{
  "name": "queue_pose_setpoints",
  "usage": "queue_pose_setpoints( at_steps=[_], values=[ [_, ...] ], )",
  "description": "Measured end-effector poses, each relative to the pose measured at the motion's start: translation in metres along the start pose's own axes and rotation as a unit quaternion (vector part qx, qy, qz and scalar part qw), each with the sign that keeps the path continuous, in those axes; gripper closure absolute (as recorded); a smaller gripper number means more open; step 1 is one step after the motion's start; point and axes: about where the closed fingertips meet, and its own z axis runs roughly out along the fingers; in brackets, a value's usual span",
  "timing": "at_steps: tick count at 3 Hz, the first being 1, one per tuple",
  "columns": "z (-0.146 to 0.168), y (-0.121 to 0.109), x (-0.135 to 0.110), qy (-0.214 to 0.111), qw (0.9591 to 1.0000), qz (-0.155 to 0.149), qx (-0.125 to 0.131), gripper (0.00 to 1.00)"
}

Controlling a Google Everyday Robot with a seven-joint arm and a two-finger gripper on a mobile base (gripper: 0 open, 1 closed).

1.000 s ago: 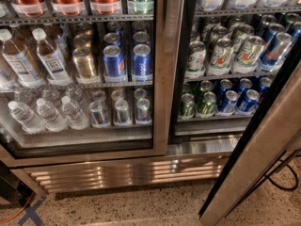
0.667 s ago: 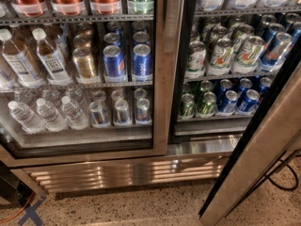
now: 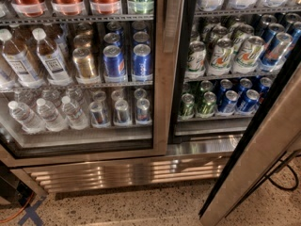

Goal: Open right fridge door

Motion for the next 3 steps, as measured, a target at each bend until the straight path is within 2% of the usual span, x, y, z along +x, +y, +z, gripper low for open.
queue_pose_setpoints(
  at_steps=[1, 2, 3],
  values=[
    [0.0000, 0.0000, 0.0000, 0.000, 1.0000, 0.000, 0.000, 0.24],
    [0.0000, 0.0000, 0.0000, 0.000, 1.0000, 0.000, 0.000, 0.07],
    [0.0000, 0.0000, 0.0000, 0.000, 1.0000, 0.000, 0.000, 0.00]
  ],
)
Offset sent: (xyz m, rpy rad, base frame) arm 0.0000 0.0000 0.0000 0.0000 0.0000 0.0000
